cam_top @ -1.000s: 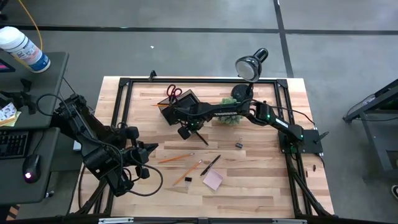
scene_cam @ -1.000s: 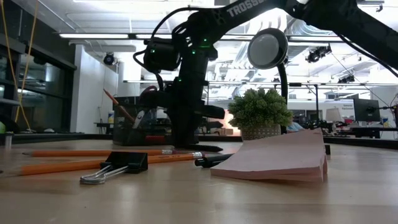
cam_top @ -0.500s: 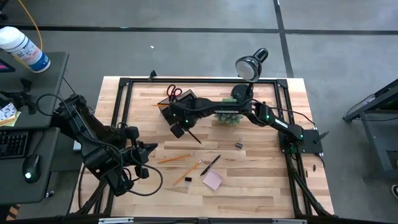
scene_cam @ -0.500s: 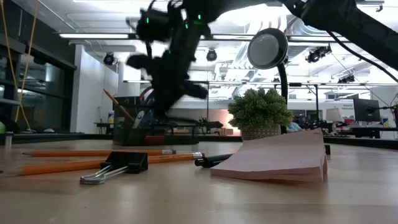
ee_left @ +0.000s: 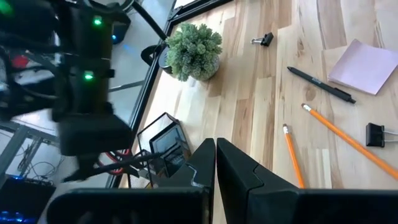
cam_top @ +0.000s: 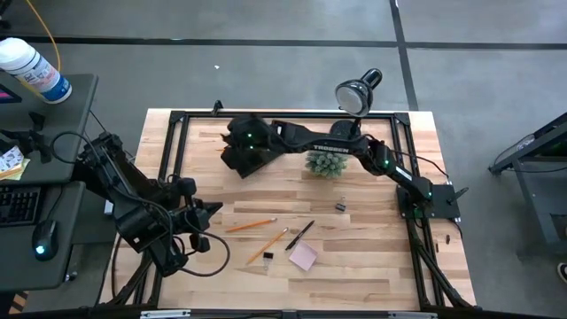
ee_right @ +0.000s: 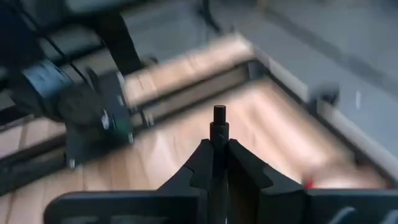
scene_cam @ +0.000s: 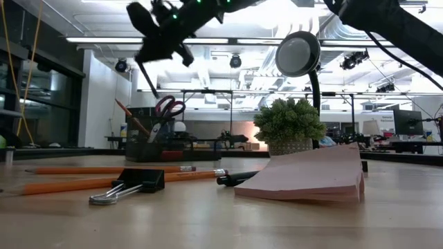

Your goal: Pick and place office supplies into organizer

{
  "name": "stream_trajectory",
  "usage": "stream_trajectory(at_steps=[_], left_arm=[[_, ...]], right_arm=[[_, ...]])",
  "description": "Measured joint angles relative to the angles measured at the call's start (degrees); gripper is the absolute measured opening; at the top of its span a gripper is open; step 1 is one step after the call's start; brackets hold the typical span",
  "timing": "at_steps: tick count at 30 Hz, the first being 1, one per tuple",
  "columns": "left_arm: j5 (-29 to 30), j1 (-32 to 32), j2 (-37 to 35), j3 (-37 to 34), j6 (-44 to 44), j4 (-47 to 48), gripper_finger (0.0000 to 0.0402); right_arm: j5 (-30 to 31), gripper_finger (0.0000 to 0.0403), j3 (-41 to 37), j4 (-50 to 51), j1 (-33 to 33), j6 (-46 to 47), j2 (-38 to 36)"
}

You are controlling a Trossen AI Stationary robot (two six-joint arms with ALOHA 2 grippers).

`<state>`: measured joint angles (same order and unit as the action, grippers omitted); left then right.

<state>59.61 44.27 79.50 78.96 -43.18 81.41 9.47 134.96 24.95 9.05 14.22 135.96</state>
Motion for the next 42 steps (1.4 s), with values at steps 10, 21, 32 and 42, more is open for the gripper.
stream_trajectory(at_steps=[10,21,32,42], left_arm=[[-0.04,0.0,0.01,0.0,1.09,-0.31,0.0005],[-0.02,0.0,0.02,0.0,2.45,-0.38,0.0005],[-0.02,0.0,0.02,0.0,2.44,-0.56,0.0005],[-0.02,0.0,0.04,0.0,2.44,-0.55,0.0005]], right_arm=[[2.17,0.0029,-2.57,-17.84,1.95,-16.01,0.13],[1.52,0.0037,-16.97,-31.84,3.89,-10.22,0.34],[-4.44,0.0067,-22.47,-35.63,3.44,-10.28,0.33],[-4.03,0.0131,-22.45,-35.87,2.94,-10.32,-0.66]])
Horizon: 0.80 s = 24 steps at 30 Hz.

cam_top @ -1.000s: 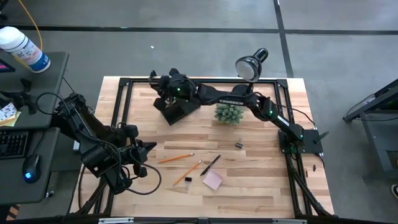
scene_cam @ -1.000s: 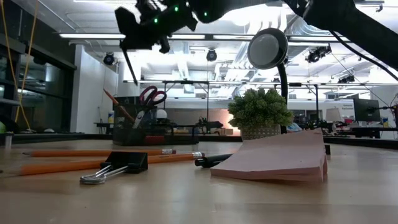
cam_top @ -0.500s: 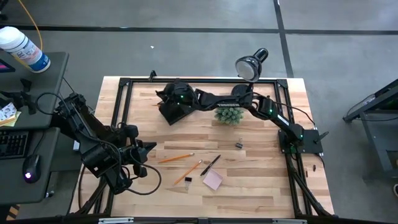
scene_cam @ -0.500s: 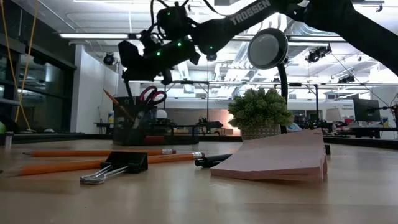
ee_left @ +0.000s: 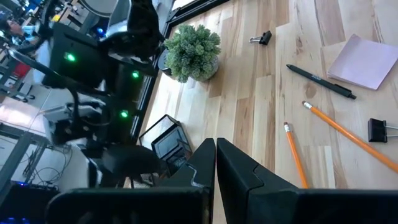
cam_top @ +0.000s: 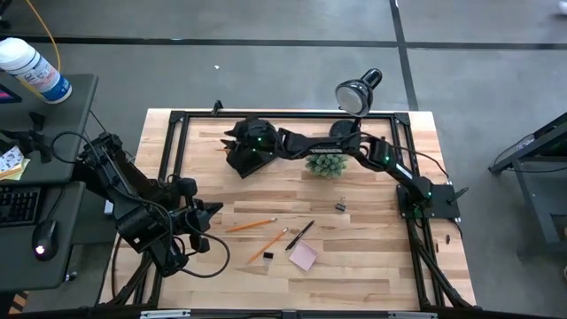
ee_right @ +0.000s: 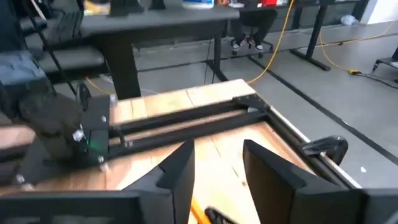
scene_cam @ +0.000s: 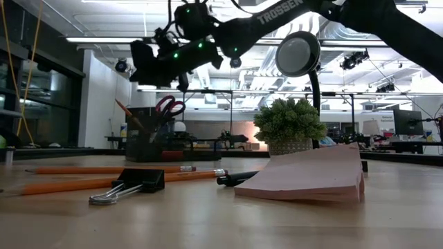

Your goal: Pick and place office supplies into organizer

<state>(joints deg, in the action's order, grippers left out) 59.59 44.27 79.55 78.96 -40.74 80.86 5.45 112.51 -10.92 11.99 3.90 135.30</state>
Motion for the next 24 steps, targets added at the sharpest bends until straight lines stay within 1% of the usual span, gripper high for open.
stream_trajectory(at_steps=[3,8,10,13,15,16,20,21,24], left_arm=[[0.0,0.0,0.0,0.0,0.05,0.14,0.0005],[-0.25,0.0,0.0,0.0,0.15,0.24,0.0005],[-0.75,0.0,0.0,0.0,0.23,0.33,0.0005],[-1.6,0.0,0.02,0.0,0.59,0.39,0.0005],[-2.01,0.0,0.04,0.0,1.05,0.57,0.0005],[-1.99,0.0,0.04,0.0,1.5,0.51,0.0005],[-1.98,0.0,0.04,0.0,2.48,0.82,0.0005],[-1.97,0.0,0.04,0.0,2.95,0.83,0.0005],[-1.95,-0.01,0.04,0.0,3.42,0.93,0.0005]], right_arm=[[-0.87,0.0137,0.41,2.42,-0.06,-0.15,-2.27],[-6.22,0.0133,3.81,14.94,-0.27,-1.25,-7.08],[-9.39,0.0129,5.29,22.13,-0.56,-2.61,-8.87],[-15.76,0.0122,7.5,33.05,-1.41,-4.96,-11.14],[-19.7,0.0118,8.37,40.93,-2.64,-7.49,-12.53],[-20.73,0.0116,8.46,44.94,-3.42,-9.27,-13.18],[-19.34,0.0108,8.36,61.3,-7.04,-16.69,-13.22],[-19.31,0.0105,7.75,64.08,-7.92,-17.5,-12.67],[-19.56,0.0099,4.38,67.38,-10.66,-17.62,-12.19]])
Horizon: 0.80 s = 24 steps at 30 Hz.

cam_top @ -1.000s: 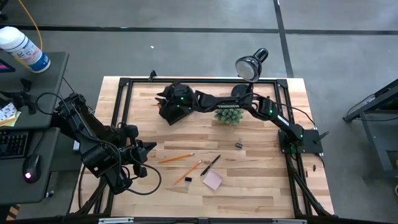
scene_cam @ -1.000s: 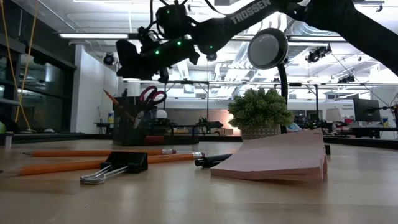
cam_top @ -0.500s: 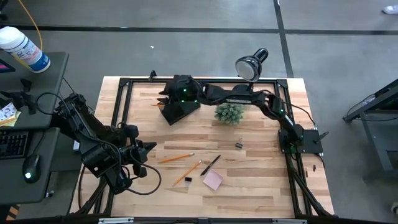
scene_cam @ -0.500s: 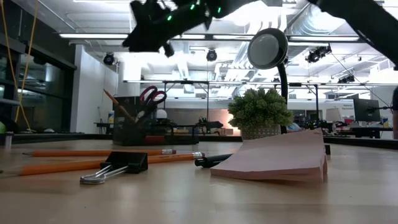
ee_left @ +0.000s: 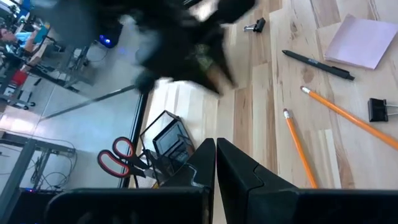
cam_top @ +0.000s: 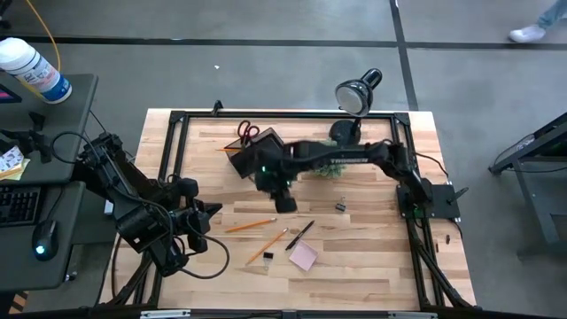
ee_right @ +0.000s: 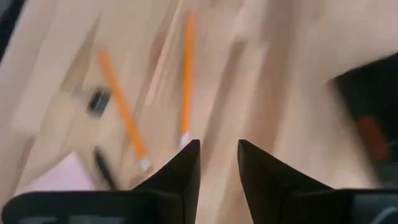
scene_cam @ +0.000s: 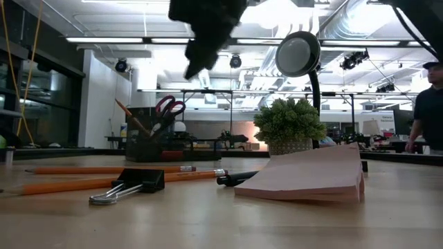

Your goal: Pick and place office supplies into organizer

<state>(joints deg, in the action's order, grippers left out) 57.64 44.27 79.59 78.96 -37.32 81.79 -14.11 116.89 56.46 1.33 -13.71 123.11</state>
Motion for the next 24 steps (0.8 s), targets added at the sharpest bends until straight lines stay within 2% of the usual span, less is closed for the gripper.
stream_trajectory(at_steps=[7,14,24], left_arm=[[0.4,0.01,0.0,0.0,0.0,0.04,0.0005],[0.38,0.01,0.0,0.0,0.0,-0.03,0.0005],[0.22,0.01,0.0,0.0,0.0,-1.57,0.0005]], right_arm=[[-3.32,0.0091,-7.55,-1.68,-6.48,1.72,-0.09],[-3.42,0.009,-13.81,-8.3,-11.58,1.14,-0.11],[-2.78,0.0087,-23.24,-14.43,-14.63,-0.94,-0.09]])
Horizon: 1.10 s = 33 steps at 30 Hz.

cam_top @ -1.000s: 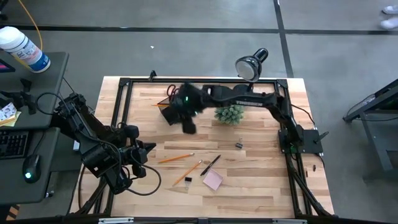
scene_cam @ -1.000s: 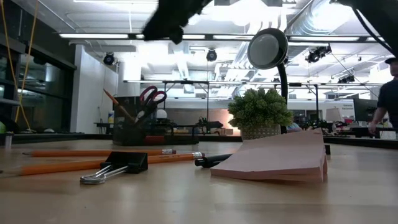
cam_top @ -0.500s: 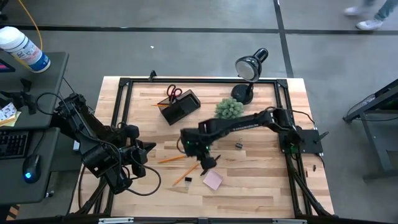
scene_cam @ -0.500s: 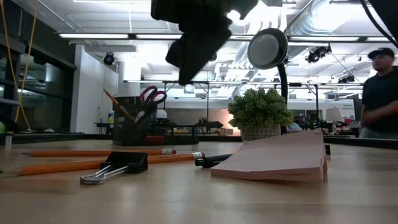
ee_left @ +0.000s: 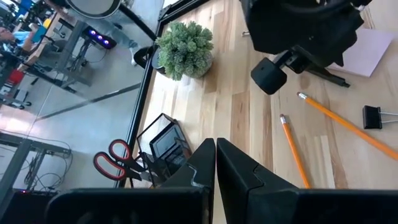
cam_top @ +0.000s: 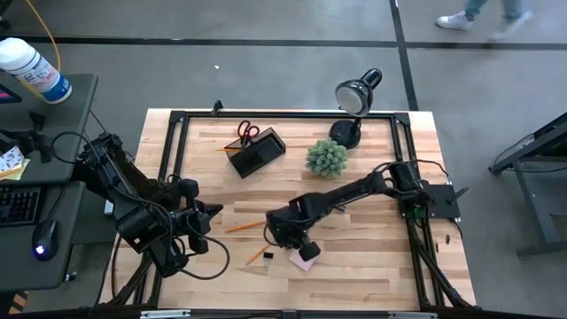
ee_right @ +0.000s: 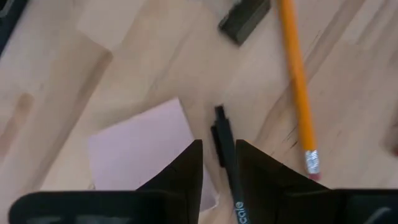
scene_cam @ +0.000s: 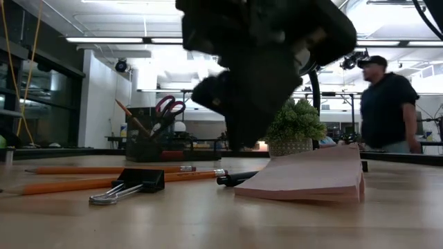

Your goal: Pick and place office supplies into organizer

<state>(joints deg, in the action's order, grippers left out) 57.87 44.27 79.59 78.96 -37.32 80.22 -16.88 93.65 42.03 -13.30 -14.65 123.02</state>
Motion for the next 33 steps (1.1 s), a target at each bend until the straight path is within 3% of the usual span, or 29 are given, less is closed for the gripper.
stream_trajectory(at_steps=[10,33], left_arm=[[0.0,0.0,0.0,0.0,-0.44,-0.91,0.0005],[-0.41,0.0,0.0,0.0,-0.5,-1.32,0.0005]], right_arm=[[-0.05,0.0087,-4.97,-4.77,0.01,0.38,-0.02],[-1.48,0.0087,-4.57,-6.1,-0.52,-0.6,0.0]])
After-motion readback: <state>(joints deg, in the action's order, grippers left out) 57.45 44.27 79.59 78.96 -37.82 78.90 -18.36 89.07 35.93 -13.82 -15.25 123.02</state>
